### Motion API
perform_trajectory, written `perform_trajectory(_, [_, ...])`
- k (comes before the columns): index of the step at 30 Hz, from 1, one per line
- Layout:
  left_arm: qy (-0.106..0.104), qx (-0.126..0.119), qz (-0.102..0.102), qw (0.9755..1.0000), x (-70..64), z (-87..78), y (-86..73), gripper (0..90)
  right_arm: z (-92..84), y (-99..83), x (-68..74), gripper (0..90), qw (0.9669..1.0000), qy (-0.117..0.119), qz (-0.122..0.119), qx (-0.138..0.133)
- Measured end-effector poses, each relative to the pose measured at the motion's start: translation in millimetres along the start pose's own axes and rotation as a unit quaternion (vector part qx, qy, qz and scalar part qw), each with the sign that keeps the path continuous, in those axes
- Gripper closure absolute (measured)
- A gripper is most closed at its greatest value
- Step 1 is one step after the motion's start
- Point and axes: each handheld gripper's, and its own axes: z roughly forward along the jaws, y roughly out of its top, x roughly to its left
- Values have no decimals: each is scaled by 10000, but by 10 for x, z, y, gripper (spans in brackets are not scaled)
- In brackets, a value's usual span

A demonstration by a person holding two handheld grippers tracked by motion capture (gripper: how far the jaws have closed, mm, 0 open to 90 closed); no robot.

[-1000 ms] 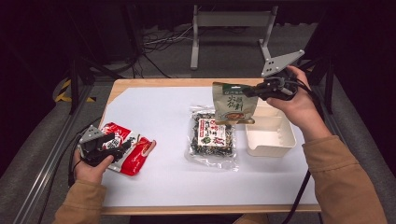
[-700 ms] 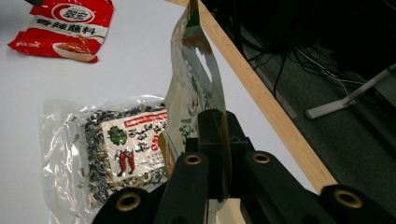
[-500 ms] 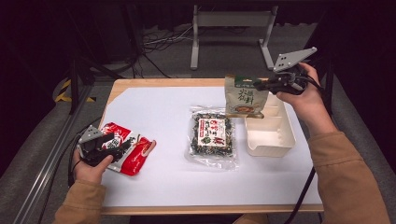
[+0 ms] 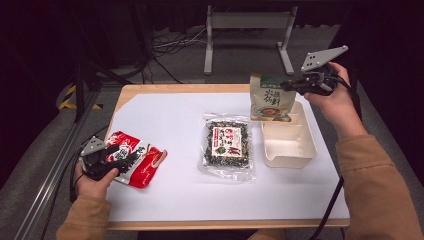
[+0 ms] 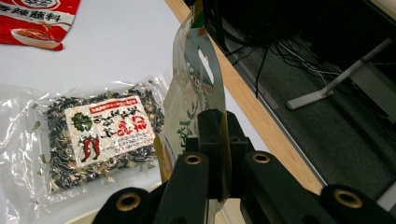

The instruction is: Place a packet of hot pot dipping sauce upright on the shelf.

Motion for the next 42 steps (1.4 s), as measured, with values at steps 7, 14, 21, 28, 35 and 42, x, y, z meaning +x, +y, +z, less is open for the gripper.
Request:
perform_trajectory(7, [81, 23, -73, 9999, 27, -74, -57, 239, -9, -39, -117, 896, 10000, -74, 3, 10])
perform_trajectory(14, [146, 13, -103, 9998, 42, -136, -104, 237, -17, -70, -222, 896, 9999, -143, -18, 5])
perform_trajectory(21, [163, 13, -84, 9998, 36, -197, -155, 231, 7, -135, -306, 896, 9999, -159, 18, 6])
perform_trajectory(28, [170, 14, -93, 9998, 40, -249, -197, 227, 44, -188, -415, 896, 9997, -219, 67, 18])
perform_trajectory(35, [109, 11, -74, 9999, 22, -248, -207, 224, 67, -261, -511, 896, 9993, -332, 135, 73])
perform_trajectory(42, [95, 7, -55, 9999, 20, -244, -206, 224, 113, -340, -551, 896, 9991, -390, 148, 83])
